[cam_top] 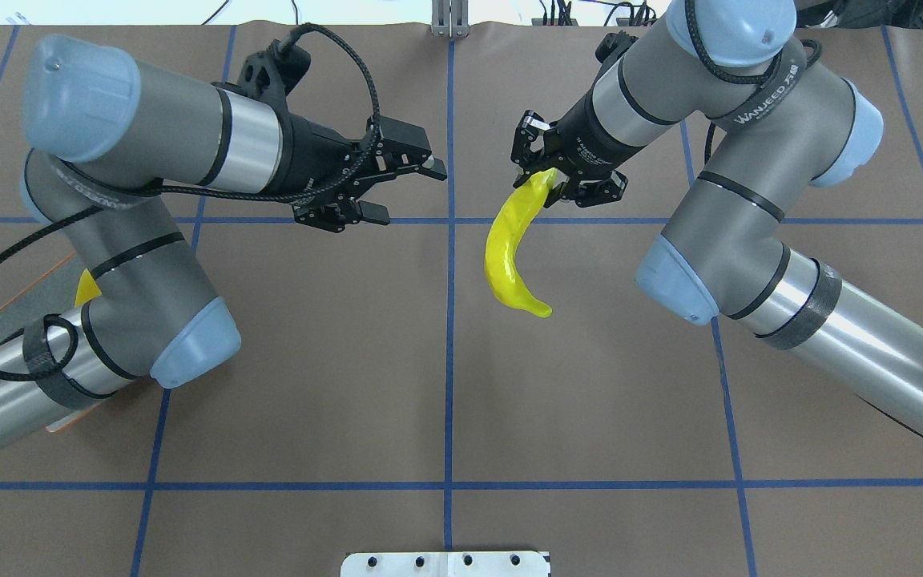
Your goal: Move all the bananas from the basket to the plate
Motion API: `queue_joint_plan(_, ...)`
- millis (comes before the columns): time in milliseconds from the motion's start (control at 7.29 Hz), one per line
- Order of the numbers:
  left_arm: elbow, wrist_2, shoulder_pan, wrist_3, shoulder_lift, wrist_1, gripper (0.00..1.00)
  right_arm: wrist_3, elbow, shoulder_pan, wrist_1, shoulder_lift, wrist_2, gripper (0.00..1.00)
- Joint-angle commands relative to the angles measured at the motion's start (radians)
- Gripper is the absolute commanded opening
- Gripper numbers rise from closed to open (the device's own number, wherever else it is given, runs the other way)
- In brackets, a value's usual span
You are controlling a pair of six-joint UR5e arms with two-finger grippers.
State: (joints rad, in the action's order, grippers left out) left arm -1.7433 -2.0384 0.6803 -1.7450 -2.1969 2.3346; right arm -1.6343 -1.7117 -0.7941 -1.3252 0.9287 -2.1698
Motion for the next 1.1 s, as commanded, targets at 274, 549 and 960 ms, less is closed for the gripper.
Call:
queue_joint_plan(274, 0.063, 0.024, -0.065, -0.024, -0.044, -0.001, 1.00, -0.003, -0.017, 0.010, 0.001, -0.002, 0.012, 0.00)
queue_joint_plan(549, 0.082, 0.043, -0.090, -0.031, -0.067, -0.001, 1.00, -0.001, -0.016, 0.015, 0.001, -0.002, 0.013, 0.00)
queue_joint_plan(960, 0.117, 0.055, -0.099, -0.030, -0.099, -0.001, 1.00, -0.003, -0.020, 0.013, 0.001, -0.002, 0.012, 0.00)
